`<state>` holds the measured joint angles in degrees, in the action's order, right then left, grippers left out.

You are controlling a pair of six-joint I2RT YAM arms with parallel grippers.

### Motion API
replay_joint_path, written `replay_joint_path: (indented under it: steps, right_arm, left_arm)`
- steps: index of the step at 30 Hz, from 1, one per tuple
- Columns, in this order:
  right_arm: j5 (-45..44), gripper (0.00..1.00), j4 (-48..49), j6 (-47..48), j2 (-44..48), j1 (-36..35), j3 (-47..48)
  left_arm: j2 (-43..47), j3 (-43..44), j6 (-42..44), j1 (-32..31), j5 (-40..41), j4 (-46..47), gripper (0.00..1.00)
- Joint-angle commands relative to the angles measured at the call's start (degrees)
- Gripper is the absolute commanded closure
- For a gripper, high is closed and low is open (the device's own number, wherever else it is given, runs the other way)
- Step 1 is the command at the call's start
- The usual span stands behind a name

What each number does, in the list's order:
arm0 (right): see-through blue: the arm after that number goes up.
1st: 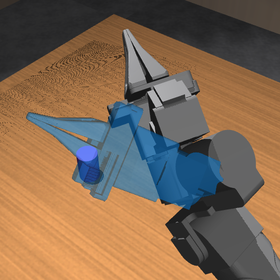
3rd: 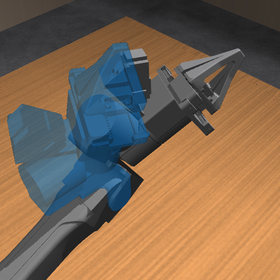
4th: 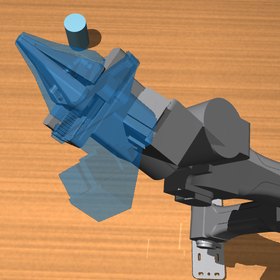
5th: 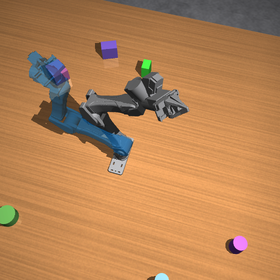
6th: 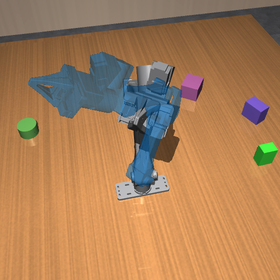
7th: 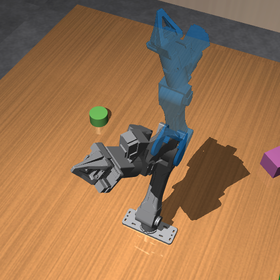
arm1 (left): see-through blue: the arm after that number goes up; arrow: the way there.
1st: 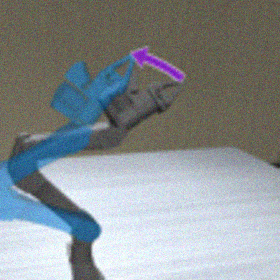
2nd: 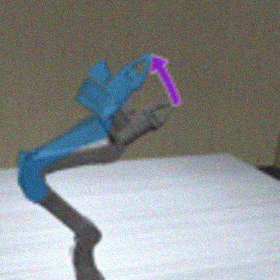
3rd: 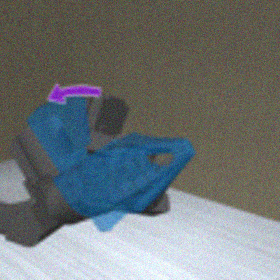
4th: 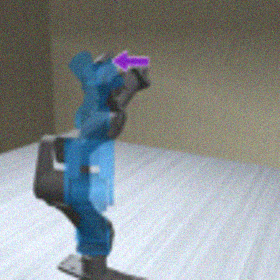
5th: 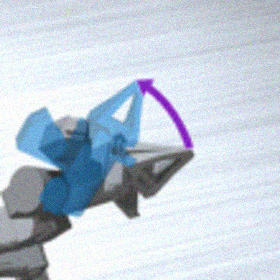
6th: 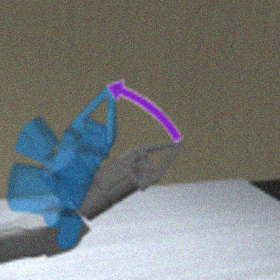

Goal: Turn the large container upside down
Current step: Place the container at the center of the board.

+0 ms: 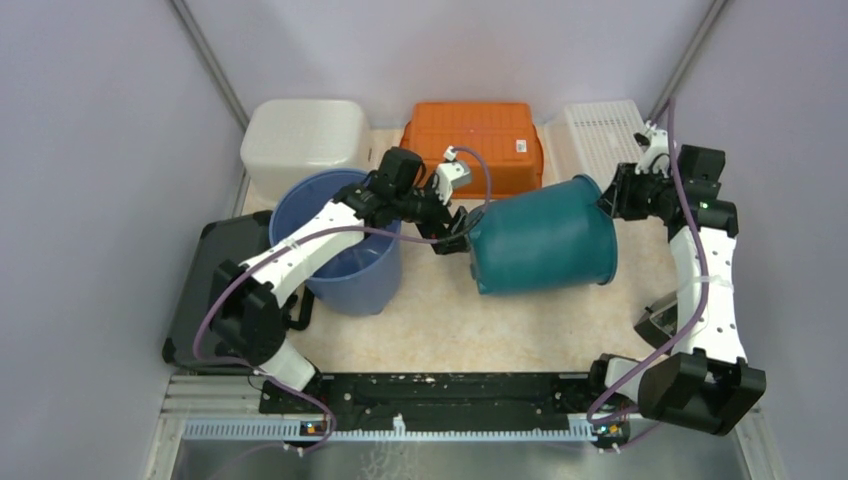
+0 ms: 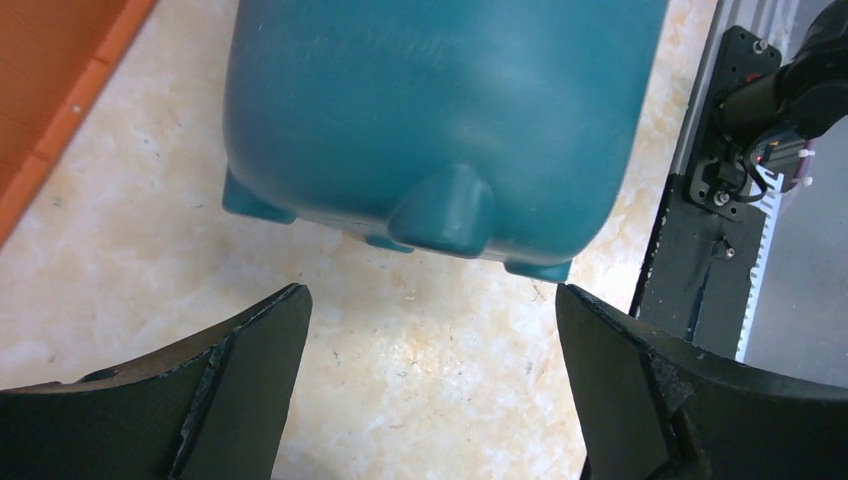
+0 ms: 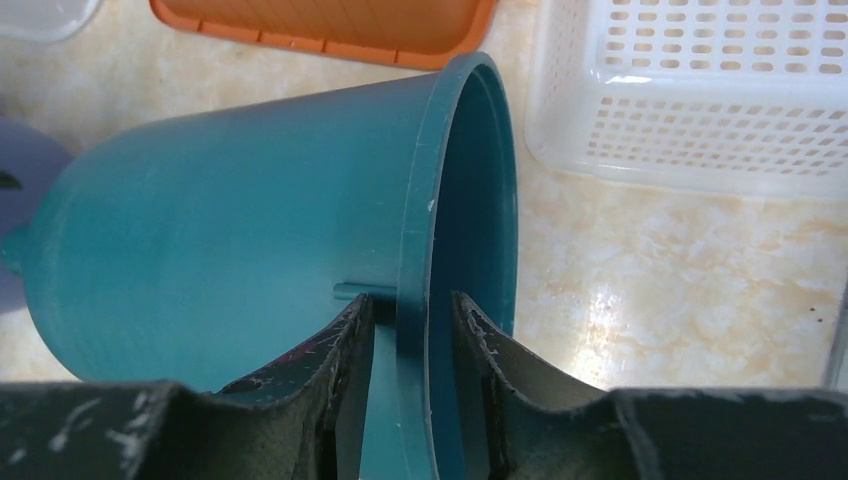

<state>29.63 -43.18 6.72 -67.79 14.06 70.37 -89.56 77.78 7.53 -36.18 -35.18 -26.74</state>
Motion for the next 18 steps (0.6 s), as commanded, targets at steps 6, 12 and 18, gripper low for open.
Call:
replay_joint_path:
  steps: [6,12,18]
  right_arm:
    - [-1.02,0.67,-11.61,12.03,2.08,0.43,2.35]
    - [-2.53,0.72,-14.39,16.36,3.01,0.37,2.23]
    - [-3.34,0.74,-15.13,17.88,3.5,0.39,1.8]
  left_arm:
    - [-4.16,0.61,-1.82,-0.12,-3.54,4.32,0.05]
    - [-5.15,0.98,-2.19,-0.18,-5.74,4.15,0.12]
    - [-5.01,1.36,-1.8,-0.24,-9.07,4.12,0.14]
